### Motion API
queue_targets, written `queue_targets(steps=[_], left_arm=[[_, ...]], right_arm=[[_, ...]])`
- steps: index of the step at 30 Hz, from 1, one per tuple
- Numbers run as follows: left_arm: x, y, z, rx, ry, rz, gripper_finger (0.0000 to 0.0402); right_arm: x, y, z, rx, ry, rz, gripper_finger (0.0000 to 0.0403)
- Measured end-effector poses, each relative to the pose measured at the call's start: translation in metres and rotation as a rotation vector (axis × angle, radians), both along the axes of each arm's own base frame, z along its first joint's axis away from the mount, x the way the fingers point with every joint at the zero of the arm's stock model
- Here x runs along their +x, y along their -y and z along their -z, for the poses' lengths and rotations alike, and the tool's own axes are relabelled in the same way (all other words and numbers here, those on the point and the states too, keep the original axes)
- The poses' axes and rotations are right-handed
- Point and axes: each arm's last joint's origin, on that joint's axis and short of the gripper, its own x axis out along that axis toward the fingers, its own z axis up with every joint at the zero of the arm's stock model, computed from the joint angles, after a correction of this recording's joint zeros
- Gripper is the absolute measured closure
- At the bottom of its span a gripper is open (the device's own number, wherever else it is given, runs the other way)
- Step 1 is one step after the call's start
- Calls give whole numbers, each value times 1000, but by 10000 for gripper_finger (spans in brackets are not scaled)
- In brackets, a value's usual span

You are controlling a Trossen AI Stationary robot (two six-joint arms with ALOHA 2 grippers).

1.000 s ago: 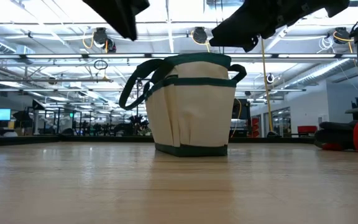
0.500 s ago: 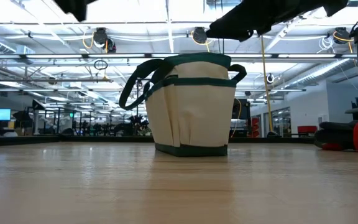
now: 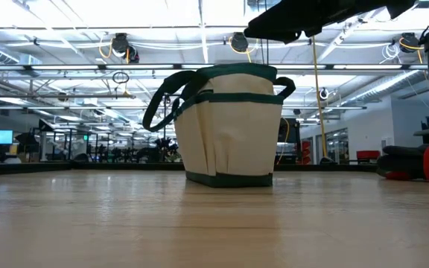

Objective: Pick & Place Garden tools in Gardening bag
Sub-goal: Put the green spray bottle into the gardening bag

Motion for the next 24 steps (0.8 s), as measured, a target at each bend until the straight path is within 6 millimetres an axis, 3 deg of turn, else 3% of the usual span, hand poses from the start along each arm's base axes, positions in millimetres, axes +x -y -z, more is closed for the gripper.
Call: queue_targets(steps=[10,24], left_arm=[[-25,-1,14,79,-143,-237,291],[-52,-19,83,101,-525,-390,291]], right_arm=[[0,0,0,6,-1,2,232],[0,0,0,7,-2,2,232]])
